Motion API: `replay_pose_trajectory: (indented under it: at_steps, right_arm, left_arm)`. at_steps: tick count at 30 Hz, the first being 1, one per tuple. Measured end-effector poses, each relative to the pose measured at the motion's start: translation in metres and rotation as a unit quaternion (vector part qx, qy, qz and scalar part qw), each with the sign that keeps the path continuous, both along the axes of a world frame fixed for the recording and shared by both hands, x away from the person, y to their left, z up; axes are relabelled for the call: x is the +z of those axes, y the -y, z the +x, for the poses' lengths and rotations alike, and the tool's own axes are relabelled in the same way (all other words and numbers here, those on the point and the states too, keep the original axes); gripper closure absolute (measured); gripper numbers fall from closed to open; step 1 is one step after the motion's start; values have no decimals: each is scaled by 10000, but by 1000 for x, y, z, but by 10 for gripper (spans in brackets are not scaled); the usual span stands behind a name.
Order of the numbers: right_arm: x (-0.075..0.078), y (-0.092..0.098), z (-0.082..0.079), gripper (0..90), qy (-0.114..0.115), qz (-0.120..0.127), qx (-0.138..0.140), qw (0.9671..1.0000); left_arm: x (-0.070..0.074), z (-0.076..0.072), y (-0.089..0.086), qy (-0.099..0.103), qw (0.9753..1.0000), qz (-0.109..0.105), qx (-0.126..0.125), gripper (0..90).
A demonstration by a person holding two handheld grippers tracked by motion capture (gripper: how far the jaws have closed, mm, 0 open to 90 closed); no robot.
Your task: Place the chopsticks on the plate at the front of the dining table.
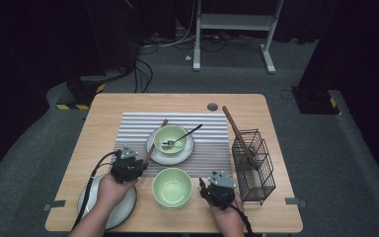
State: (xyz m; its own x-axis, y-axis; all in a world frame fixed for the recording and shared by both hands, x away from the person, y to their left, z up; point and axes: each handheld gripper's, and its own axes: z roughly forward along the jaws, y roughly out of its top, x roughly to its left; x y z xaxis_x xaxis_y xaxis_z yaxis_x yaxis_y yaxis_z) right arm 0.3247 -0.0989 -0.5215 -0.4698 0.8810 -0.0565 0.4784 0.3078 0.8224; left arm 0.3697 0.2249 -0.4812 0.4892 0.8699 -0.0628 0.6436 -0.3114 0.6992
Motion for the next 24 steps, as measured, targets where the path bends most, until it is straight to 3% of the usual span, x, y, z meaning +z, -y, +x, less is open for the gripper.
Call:
replay_pose_trajectory:
  at_steps: [24]
  right_arm:
    - [0,0,0,437,-6,-26,8,10000]
  left_arm:
    - [-6,5,2,-10,10000,22,70,771]
